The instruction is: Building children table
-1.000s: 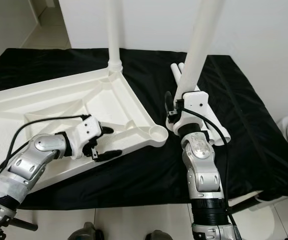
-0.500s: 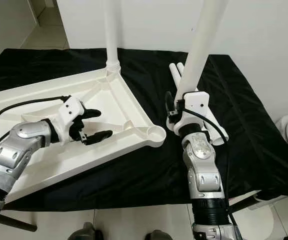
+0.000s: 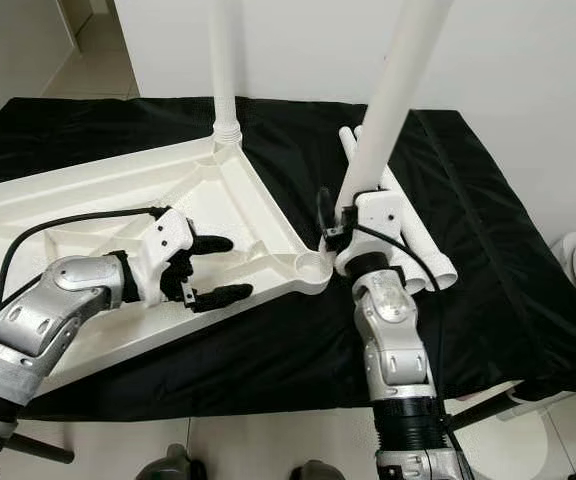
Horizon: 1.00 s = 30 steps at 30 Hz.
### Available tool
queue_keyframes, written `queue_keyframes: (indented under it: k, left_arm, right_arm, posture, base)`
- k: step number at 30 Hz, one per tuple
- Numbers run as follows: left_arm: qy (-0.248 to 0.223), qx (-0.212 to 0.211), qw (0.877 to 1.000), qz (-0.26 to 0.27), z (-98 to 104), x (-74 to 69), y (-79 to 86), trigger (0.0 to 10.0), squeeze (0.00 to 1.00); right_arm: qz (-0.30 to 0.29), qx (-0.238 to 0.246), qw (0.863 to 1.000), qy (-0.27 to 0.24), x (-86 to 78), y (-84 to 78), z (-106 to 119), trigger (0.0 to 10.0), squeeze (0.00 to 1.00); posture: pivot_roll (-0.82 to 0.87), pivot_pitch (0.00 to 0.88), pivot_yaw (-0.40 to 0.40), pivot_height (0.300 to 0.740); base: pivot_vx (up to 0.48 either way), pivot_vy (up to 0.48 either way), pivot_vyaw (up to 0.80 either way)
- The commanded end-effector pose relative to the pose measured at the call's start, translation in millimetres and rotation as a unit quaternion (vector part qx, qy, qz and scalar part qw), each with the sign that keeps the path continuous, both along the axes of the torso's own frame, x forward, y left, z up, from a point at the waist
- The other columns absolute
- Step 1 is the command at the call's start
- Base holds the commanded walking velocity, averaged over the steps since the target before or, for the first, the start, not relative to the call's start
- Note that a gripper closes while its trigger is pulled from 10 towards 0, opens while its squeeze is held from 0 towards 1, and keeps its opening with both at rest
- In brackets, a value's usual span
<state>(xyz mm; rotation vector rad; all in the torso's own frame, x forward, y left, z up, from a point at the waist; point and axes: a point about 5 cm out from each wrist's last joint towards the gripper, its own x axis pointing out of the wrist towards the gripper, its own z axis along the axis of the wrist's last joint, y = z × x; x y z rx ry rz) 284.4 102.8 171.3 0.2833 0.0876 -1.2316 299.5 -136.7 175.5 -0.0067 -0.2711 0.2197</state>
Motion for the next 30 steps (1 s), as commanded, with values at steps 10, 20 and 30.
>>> queue_keyframes:
  k: [10, 20, 30]
  left_arm:
    - [-0.006, 0.009, 0.999, -0.045, 9.6, -11.9, -17.2, 10.0, 0.00]
    - [-0.012, -0.035, 0.999, -0.009, 14.2, -13.6, -33.5, 10.0, 0.00]
    - [-0.025, -0.052, 0.998, 0.039, 18.0, -4.3, -37.2, 10.0, 0.00]
  right_arm:
    - [0.034, 0.000, 0.999, 0.004, 5.6, 7.7, -6.6, 10.0, 0.00]
    - [0.074, -0.030, 0.995, 0.056, -3.5, 12.9, -38.9, 10.0, 0.00]
    - [0.081, -0.056, 0.992, 0.083, -7.3, 6.4, -55.9, 10.0, 0.00]
  posture:
    - [0.06, 0.000, -0.036, 0.740]
    - [0.06, 0.000, -0.045, 0.740]
    - [0.05, 0.013, -0.031, 0.740]
  base:
    - [0.000, 0.000, 0.00]
    - [0.000, 0.000, 0.00]
    - [0.000, 0.000, 0.00]
